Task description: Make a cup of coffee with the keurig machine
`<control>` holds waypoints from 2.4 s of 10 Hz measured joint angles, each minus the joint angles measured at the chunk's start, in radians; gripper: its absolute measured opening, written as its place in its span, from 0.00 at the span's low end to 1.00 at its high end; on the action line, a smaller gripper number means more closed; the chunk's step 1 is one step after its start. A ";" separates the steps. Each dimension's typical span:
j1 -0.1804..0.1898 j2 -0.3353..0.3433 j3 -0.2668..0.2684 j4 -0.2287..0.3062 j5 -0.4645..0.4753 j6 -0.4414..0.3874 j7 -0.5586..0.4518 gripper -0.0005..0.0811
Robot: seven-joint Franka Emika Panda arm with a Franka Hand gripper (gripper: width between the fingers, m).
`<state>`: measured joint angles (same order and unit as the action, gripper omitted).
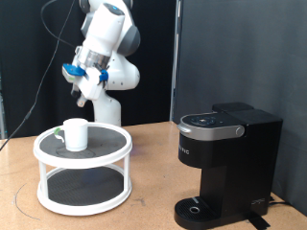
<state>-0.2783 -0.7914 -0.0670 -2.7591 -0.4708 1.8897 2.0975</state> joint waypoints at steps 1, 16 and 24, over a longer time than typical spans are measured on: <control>0.000 0.001 0.000 -0.004 -0.001 0.017 0.010 0.60; -0.039 -0.047 -0.285 0.022 0.150 0.172 -0.159 0.60; -0.027 0.214 -0.302 0.126 0.169 0.315 -0.152 0.60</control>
<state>-0.3056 -0.5773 -0.3695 -2.6326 -0.3021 2.2043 1.9453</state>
